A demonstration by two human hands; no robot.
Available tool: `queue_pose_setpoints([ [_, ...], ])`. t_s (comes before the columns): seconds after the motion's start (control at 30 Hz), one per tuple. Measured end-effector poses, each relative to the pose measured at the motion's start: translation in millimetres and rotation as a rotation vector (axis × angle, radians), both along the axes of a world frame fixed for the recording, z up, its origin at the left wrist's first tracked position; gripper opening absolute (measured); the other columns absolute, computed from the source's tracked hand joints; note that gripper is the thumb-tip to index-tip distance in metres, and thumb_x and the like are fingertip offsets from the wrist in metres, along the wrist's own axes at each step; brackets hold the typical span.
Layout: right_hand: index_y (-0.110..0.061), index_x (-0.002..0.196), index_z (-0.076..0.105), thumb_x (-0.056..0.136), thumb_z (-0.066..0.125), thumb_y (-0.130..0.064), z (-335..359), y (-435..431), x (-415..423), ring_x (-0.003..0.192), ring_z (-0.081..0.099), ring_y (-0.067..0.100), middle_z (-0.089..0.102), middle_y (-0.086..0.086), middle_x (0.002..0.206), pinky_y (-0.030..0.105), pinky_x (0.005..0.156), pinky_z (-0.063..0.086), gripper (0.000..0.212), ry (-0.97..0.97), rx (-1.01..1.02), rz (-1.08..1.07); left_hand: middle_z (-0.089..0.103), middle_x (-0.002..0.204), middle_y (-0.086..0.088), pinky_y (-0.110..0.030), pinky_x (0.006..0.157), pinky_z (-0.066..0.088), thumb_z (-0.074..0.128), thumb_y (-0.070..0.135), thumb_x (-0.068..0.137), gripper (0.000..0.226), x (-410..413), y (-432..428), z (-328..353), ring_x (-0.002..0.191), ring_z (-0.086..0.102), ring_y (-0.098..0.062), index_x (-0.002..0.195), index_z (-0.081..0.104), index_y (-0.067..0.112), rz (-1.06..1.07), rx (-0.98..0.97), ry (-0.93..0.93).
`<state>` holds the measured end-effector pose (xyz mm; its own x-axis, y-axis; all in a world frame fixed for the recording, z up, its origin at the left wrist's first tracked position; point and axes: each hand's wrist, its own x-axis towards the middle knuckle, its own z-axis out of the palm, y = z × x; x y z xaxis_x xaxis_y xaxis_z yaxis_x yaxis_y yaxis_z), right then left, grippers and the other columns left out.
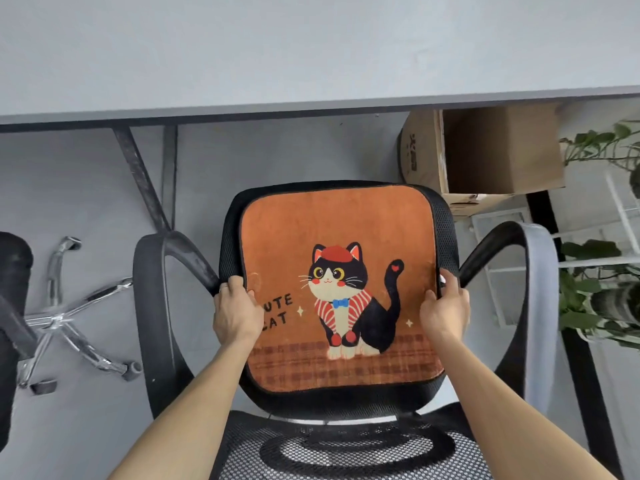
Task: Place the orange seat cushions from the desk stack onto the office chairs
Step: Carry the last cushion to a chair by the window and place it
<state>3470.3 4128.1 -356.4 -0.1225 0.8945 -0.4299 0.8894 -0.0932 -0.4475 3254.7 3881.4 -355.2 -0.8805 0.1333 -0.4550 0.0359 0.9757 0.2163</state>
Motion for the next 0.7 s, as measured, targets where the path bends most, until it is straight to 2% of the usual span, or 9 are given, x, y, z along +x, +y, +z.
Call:
queue_pose_setpoints([
  [0.23, -0.027, 0.149, 0.039, 0.1, 0.046, -0.018, -2, 0, 0, 0.129, 0.04, 0.035, 0.043, 0.015, 0.135, 0.051, 0.102, 0.042, 0.05, -0.085, 0.014, 0.066, 0.052, 0.125, -0.014, -0.05, 0.08, 0.048, 0.049, 0.02, 0.101, 0.027, 1, -3, -3, 0.119, 0.048, -0.034, 0.126, 0.046, 0.012, -0.006, 0.034, 0.008],
  [0.33, -0.025, 0.147, 0.041, 0.096, 0.049, -0.02, 4, -2, -4, 0.128, 0.035, 0.034, 0.038, 0.012, 0.14, 0.052, 0.101, 0.04, 0.052, -0.202, 0.086, 0.109, 0.046, 0.136, -0.017, -0.05, 0.087, 0.046, 0.052, 0.021, 0.098, 0.047, 4, -1, -2, 0.122, 0.046, -0.036, 0.142, 0.038, 0.012, -0.026, 0.052, 0.056],
  [0.43, -0.022, 0.148, 0.039, 0.091, 0.054, -0.021, 5, -4, -7, 0.135, 0.03, 0.037, 0.031, 0.012, 0.152, 0.055, 0.106, 0.033, 0.058, -0.256, 0.181, 0.26, 0.042, 0.139, -0.016, -0.048, 0.089, 0.047, 0.056, 0.026, 0.095, 0.063, 13, 3, -1, 0.12, 0.046, -0.036, 0.151, 0.028, 0.018, -0.091, 0.053, 0.083],
  [0.57, -0.026, 0.148, 0.04, 0.095, 0.05, -0.026, 0, -6, -9, 0.139, 0.029, 0.038, 0.033, 0.011, 0.155, 0.058, 0.104, 0.037, 0.054, -0.253, 0.122, 0.372, 0.042, 0.135, -0.016, -0.047, 0.087, 0.049, 0.062, 0.008, 0.089, 0.067, 15, 8, 1, 0.118, 0.046, -0.035, 0.148, 0.035, 0.024, 0.051, 0.066, 0.004],
  [0.7, -0.024, 0.15, 0.038, 0.096, 0.05, -0.026, -3, -10, -8, 0.139, 0.03, 0.04, 0.032, 0.013, 0.156, 0.059, 0.102, 0.039, 0.055, -0.277, 0.122, 0.386, 0.045, 0.129, -0.012, -0.045, 0.089, 0.052, 0.066, -0.005, 0.082, 0.076, -2, 7, 0, 0.118, 0.049, -0.032, 0.148, 0.043, 0.027, 0.035, 0.111, -0.013],
])
